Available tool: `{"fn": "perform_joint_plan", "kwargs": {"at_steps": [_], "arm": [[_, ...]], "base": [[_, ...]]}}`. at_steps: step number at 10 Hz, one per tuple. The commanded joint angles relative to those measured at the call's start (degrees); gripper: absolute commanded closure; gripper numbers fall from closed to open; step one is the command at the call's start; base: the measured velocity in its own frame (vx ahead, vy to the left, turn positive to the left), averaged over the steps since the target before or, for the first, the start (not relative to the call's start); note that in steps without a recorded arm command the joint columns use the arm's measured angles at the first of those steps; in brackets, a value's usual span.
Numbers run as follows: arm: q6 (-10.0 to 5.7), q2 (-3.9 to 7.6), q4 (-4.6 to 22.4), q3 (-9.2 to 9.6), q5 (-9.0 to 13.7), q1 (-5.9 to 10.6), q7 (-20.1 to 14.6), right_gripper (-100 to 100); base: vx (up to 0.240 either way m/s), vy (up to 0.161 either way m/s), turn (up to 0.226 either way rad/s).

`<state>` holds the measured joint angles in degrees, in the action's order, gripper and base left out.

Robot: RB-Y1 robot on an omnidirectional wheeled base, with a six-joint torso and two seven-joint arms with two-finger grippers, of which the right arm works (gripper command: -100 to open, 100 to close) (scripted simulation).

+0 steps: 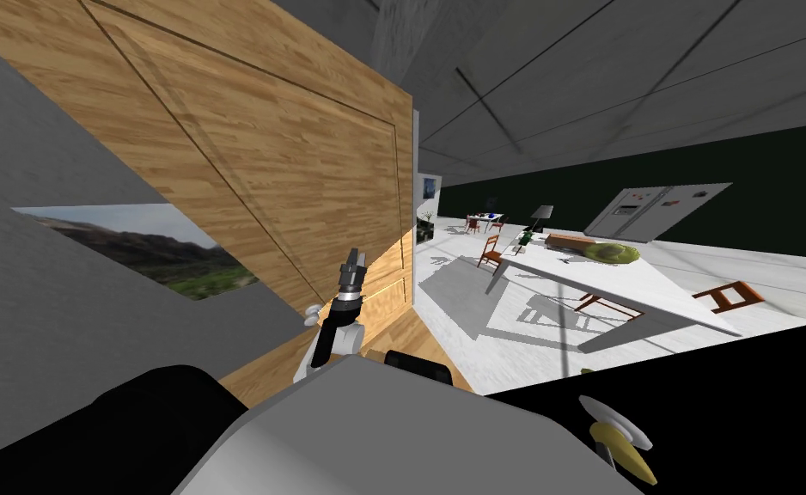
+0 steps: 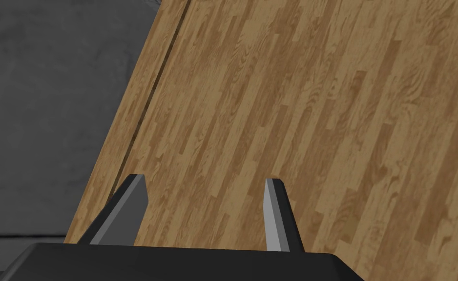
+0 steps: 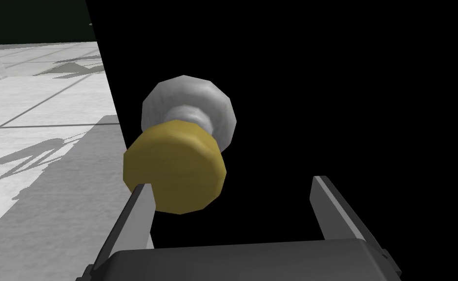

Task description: Pull the door open

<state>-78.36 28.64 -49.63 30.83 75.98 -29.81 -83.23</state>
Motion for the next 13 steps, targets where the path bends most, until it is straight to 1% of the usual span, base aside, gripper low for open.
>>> {"fn": "perform_joint_plan", "kwargs": {"at_steps": [1, 2, 3, 4, 5, 6, 11, 12, 13], "arm": [[1.62, 1.64, 0.81, -0.93, 0.14, 0.77, -1.69, -100], [2.34, 2.43, 1.22, -1.37, 0.2, 1.12, -2.48, -100], [3.47, 3.66, 1.86, -2.06, 0.28, 1.65, -3.72, -100], [3.89, 4.11, 2.09, -2.32, 0.31, 1.85, -4.18, -100], [3.88, 2.96, 3.04, -1.49, 0.21, 1.26, -3.85, -100], [3.88, 2.96, 3.04, -1.49, 0.21, 1.26, -3.85, 100], [3.88, 2.96, 3.04, -1.49, 0.21, 1.26, -3.85, 100], [4.25, 2.51, 1.2, -1.78, 0.39, 1.29, -1.97, -100], [4.39, 2.47, 0.67, -1.96, 0.51, 1.32, -1.38, -100]], "base": [[0.052, 0.087, -0.086], [0.061, 0.085, -0.065], [0.085, 0.104, -0.09], [0.096, 0.108, -0.064], [0.027, 0.047, -0.041], [-0.018, 0.005, 0.025], [-0.004, -0.002, 0.003], [-0.18, 0.064, 0.013], [-0.211, 0.059, -0.002]]}}
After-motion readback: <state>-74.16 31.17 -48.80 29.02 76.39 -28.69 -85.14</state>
